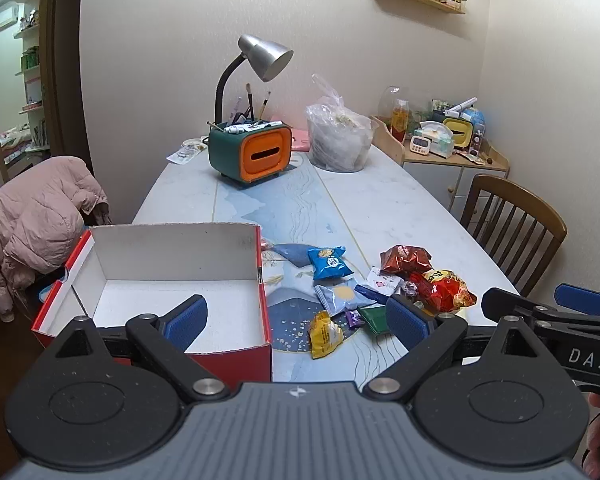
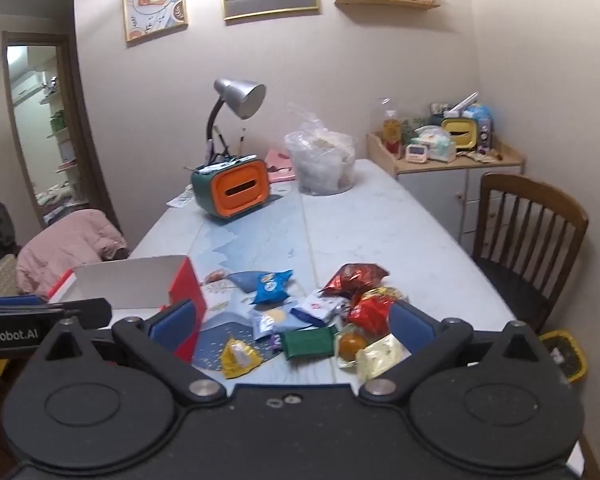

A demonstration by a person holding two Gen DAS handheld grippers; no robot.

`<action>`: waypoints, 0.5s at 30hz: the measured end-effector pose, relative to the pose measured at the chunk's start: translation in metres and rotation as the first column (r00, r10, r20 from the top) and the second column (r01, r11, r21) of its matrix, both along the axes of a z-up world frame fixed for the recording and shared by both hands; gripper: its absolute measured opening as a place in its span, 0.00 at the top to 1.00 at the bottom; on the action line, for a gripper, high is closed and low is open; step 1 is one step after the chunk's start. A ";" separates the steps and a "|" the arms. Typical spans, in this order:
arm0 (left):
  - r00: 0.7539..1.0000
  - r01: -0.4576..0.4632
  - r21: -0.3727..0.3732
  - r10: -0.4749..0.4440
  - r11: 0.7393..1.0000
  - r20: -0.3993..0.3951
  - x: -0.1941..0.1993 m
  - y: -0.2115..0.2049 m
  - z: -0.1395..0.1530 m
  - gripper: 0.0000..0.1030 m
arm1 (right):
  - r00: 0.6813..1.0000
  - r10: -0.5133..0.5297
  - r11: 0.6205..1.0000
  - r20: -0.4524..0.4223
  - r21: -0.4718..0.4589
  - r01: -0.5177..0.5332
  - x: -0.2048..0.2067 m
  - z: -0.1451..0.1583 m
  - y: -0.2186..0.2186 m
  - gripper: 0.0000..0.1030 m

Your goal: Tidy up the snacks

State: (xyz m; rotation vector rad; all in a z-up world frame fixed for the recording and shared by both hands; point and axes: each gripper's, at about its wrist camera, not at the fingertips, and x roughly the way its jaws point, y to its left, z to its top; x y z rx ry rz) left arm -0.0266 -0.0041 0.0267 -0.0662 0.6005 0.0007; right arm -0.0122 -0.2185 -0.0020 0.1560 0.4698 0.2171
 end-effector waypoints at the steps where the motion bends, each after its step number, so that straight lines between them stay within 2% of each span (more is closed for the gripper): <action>1: 1.000 0.000 0.001 0.000 1.000 0.000 -0.002 -0.001 0.001 0.06 | 1.000 0.002 1.000 0.000 0.000 -0.002 0.000 0.001 0.000 0.00; 15: 1.000 -0.003 -0.006 0.003 1.000 -0.001 -0.005 0.002 0.003 0.06 | 1.000 0.004 1.000 0.021 -0.006 -0.004 -0.002 0.007 0.005 0.00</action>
